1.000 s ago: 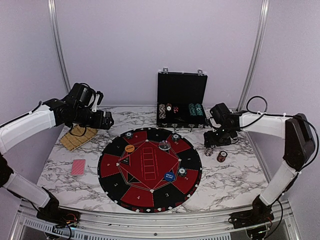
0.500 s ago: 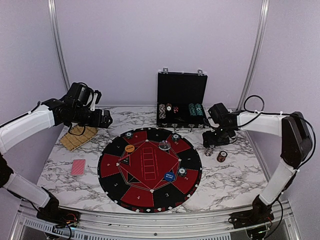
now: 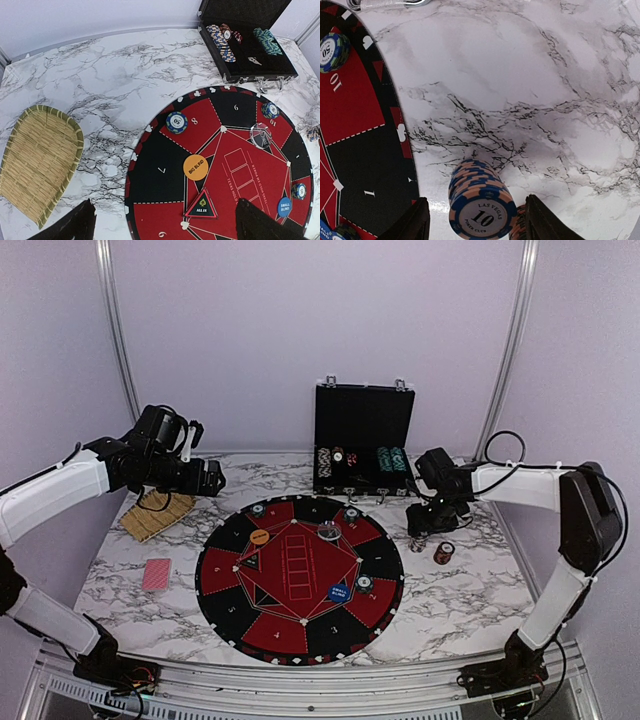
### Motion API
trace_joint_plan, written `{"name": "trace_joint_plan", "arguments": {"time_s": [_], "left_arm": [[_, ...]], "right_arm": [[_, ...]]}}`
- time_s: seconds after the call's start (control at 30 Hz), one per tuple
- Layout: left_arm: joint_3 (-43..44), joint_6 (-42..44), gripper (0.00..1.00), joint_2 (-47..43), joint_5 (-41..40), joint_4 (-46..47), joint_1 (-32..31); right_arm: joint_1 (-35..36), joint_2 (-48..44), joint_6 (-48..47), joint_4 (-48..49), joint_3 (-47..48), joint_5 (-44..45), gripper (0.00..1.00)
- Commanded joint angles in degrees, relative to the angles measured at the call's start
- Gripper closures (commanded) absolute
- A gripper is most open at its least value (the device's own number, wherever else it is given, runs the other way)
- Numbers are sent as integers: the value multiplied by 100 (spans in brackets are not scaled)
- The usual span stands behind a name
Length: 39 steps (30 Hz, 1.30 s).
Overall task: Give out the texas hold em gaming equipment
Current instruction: Pick up the pile of poker chips from the pile of poker chips.
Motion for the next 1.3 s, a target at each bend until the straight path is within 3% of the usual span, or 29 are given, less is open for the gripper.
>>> {"name": "trace_joint_plan", "arguments": {"time_s": [0.0, 0.23, 0.73, 1.27], "left_arm": [[-70, 16, 1, -120, 84, 115, 31], [-71, 15, 1, -104, 111, 111, 33], [-71, 9, 1, -93, 154, 110, 31], [-67, 11, 1, -110, 159, 112, 37]], "right_arm": [[-74, 141, -37, -29, 232, 124, 37], [-70, 249, -27, 6, 224, 154, 41], [-70, 249, -20, -58, 325, 106, 65], [115, 292, -101, -387, 1111, 88, 68]]}}
